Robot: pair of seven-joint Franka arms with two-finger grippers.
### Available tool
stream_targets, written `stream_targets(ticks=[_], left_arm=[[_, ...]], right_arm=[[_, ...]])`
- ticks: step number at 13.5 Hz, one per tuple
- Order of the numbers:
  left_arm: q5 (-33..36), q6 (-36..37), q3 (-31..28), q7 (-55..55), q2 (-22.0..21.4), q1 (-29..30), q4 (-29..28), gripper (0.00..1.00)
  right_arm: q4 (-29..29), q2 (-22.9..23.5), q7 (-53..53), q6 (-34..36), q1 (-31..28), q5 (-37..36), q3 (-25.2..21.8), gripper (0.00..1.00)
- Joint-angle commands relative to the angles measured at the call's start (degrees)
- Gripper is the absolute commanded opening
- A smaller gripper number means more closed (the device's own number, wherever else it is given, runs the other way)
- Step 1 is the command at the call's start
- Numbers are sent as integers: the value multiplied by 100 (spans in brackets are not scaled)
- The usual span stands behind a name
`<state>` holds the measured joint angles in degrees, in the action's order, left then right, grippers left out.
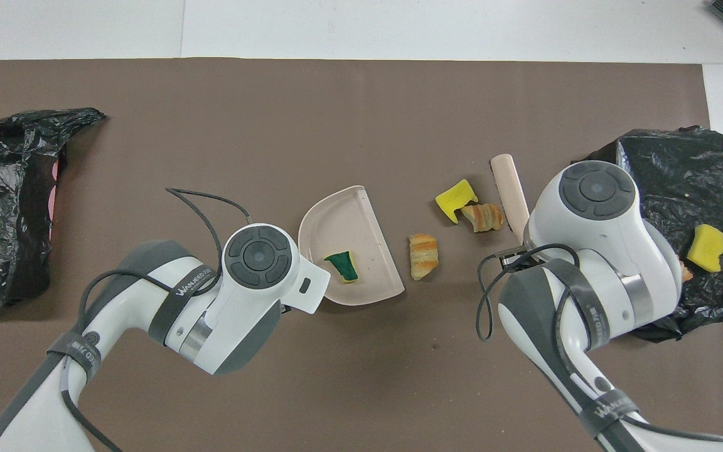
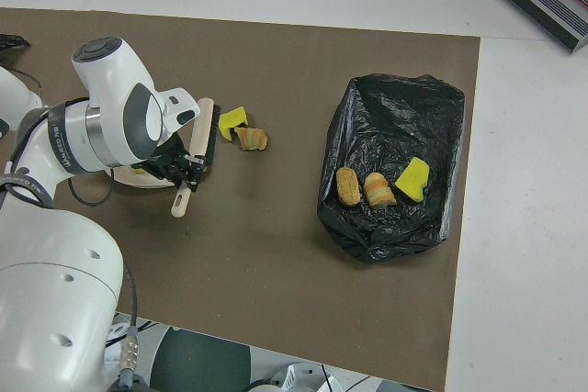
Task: Sweep and dump trash in bin
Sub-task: 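Sweep the remaining tan chunks into the dustpan with the right gripper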
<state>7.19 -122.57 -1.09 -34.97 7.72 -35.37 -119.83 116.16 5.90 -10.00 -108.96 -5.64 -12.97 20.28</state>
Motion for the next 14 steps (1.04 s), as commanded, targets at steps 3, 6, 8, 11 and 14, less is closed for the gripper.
stream_targets(ticks=[3, 6, 8, 11, 14], left_arm=[[-25, 233, 13, 122, -218, -128, -190, 0], [-25, 286, 13, 131, -245, -260, -190, 0], [-25, 295, 13, 287, -297, -321, -259, 0], [-25, 269, 13, 341, -412, -357, -462, 0], [-25, 207, 13, 341, -403, -304, -462, 0]], right_arm=[[20, 341, 103, -30, -122, -233, 125, 0], [354, 385, 77, -90, 141, 389, 134, 0], [407, 420, -54, -117, 457, 758, 134, 0], [416, 377, -90, -99, 721, 1619, 143, 0], [416, 333, -3, -99, 1099, 2437, 151, 0]])
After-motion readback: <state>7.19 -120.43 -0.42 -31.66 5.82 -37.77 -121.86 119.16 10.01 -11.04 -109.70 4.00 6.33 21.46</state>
